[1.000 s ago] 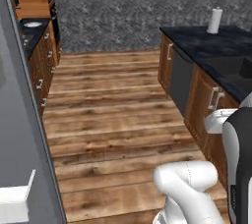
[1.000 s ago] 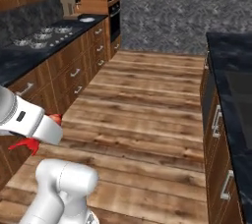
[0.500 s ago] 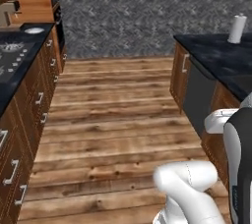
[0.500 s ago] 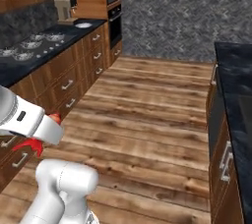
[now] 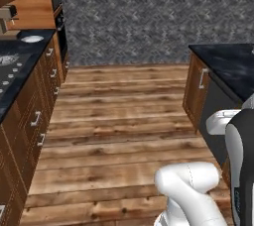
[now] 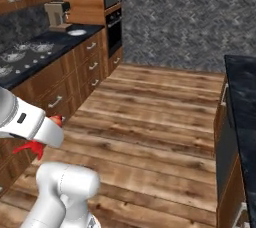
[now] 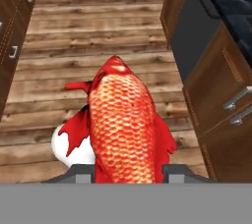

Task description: Pick fish from the fridge and place it on the plate on the counter.

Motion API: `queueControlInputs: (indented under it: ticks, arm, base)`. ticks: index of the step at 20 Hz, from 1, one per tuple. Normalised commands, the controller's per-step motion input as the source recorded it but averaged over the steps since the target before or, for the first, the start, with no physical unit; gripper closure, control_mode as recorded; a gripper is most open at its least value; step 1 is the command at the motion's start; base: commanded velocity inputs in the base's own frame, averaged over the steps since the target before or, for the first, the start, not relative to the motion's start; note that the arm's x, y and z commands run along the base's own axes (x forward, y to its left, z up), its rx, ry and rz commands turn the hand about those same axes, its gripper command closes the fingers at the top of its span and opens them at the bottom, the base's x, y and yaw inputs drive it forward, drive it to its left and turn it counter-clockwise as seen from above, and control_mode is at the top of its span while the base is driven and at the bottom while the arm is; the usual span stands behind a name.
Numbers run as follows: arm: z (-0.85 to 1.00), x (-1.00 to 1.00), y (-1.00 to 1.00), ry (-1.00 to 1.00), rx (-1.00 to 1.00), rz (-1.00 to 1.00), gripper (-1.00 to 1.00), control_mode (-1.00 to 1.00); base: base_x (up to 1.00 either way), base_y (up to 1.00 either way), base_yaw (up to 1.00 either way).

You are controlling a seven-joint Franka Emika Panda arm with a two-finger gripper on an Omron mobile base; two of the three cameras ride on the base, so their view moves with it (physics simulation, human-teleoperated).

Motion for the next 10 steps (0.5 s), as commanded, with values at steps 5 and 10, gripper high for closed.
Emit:
queueControlInputs:
  ticks: [5,10]
  arm:
    - [0.0,0.0,0.0,0.0,0.0,0.0,1.0,1.0]
    - [0.0,0.0,0.0,0.0,0.0,0.0,1.0,1.0]
  base:
    - [1.0,-0.04,0.07]
    - [1.0,-0.03,0.06]
